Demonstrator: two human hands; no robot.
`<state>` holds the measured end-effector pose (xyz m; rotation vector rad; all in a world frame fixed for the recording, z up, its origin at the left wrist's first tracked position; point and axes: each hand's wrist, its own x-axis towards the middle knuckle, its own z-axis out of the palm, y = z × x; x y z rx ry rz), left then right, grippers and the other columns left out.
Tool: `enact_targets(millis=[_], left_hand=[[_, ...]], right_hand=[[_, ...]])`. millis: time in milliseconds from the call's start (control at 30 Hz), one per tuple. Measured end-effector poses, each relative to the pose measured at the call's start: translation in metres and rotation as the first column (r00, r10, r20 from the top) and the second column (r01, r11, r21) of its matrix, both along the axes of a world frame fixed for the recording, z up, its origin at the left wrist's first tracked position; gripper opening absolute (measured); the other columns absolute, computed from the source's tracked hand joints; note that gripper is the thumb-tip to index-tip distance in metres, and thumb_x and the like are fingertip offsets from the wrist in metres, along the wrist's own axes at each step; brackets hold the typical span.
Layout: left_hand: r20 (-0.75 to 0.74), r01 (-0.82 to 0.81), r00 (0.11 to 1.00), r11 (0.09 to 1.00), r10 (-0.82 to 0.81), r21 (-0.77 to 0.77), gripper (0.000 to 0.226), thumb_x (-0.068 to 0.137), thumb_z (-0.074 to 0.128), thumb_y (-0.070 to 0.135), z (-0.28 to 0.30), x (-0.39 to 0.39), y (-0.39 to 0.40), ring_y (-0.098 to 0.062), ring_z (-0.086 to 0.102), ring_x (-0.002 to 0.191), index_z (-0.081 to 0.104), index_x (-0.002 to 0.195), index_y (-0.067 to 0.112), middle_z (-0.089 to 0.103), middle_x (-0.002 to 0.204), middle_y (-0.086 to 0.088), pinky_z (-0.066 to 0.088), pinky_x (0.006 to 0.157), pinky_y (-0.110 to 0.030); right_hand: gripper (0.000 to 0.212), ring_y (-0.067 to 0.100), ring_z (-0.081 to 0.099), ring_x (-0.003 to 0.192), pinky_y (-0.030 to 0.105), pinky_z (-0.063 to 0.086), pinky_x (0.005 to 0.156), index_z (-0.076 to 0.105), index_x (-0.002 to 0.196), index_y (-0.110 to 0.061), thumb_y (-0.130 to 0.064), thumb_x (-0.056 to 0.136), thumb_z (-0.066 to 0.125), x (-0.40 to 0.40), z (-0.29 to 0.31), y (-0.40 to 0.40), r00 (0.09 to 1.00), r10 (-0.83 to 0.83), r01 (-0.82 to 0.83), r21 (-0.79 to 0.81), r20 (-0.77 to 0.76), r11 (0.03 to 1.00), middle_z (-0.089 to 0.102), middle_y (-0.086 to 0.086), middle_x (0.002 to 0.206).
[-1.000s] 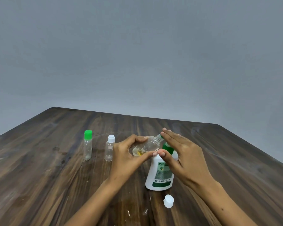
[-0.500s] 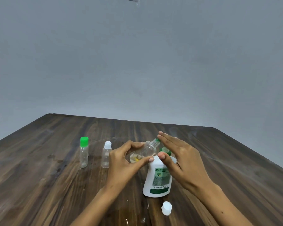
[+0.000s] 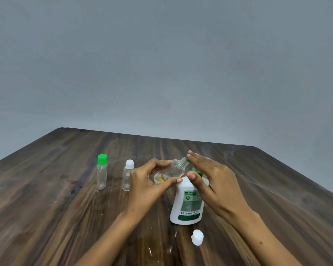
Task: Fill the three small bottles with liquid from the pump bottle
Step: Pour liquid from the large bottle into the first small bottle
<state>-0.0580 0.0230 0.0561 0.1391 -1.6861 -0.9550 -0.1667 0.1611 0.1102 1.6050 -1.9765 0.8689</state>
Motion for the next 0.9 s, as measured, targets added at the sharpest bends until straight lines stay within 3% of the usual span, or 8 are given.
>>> enact_targets(millis=[100, 267, 433, 633, 900], left_hand=[[0.004, -0.012, 1.000, 1.000, 0.012, -0.011, 0.044, 0.061, 0.087, 0.029, -0.0002, -0.0003, -0.0017, -0.002, 0.070, 0.093, 0.073, 0.095, 0.006, 0.075, 0.097, 0.007, 0.054, 0.082, -0.016], [0.007, -0.033, 0.999, 0.999, 0.033, -0.011, 0.041, 0.060, 0.092, 0.019, -0.0010, -0.0010, 0.0001, 0.001, 0.069, 0.094, 0.072, 0.094, 0.006, 0.074, 0.097, 0.009, 0.053, 0.082, -0.013], [0.009, -0.027, 1.000, 1.000, 0.027, 0.008, 0.041, 0.061, 0.092, 0.018, -0.0014, -0.0010, -0.0003, -0.002, 0.070, 0.095, 0.072, 0.094, 0.005, 0.074, 0.098, 0.007, 0.053, 0.082, -0.015], [0.009, -0.019, 1.000, 1.000, 0.018, 0.014, 0.041, 0.061, 0.091, 0.020, -0.0016, -0.0013, 0.0018, -0.001, 0.070, 0.094, 0.072, 0.094, 0.005, 0.074, 0.097, 0.008, 0.054, 0.083, -0.016], [0.013, -0.020, 1.000, 1.000, 0.020, 0.015, 0.042, 0.061, 0.092, 0.020, -0.0018, -0.0019, 0.0019, -0.001, 0.069, 0.093, 0.072, 0.095, 0.007, 0.074, 0.097, 0.008, 0.054, 0.082, -0.016]], right_hand=[[0.093, 0.008, 0.048, 0.126, 0.022, 0.039, 0.098, 0.062, 0.126, -0.021, -0.084, 0.081, 0.010, -0.0001, -0.0002, -0.0003, 1.000, 0.001, -0.001, 0.011, 0.009, 1.000, 0.054, -0.006, 0.135], [0.096, 0.008, 0.043, 0.130, 0.032, 0.043, 0.101, 0.056, 0.132, -0.022, -0.084, 0.079, 0.004, -0.0036, 0.0043, 0.0034, 0.999, 0.023, -0.024, 0.034, 0.033, 0.999, 0.048, -0.008, 0.140], [0.094, 0.010, 0.050, 0.125, 0.033, 0.047, 0.096, 0.062, 0.126, -0.019, -0.082, 0.082, 0.009, -0.0012, -0.0002, 0.0018, 0.999, 0.020, -0.020, 0.002, 0.046, 1.000, 0.055, -0.005, 0.134], [0.096, 0.008, 0.043, 0.130, 0.032, 0.043, 0.100, 0.056, 0.133, -0.023, -0.085, 0.079, 0.006, -0.0044, 0.0041, 0.0083, 0.999, 0.038, -0.039, 0.041, 0.039, 0.998, 0.047, -0.009, 0.141], [0.094, 0.009, 0.052, 0.123, 0.034, 0.048, 0.094, 0.064, 0.124, -0.023, -0.086, 0.078, 0.011, -0.0029, 0.0039, 0.0051, 0.996, 0.029, -0.029, 0.005, 0.085, 1.000, 0.056, -0.007, 0.133]])
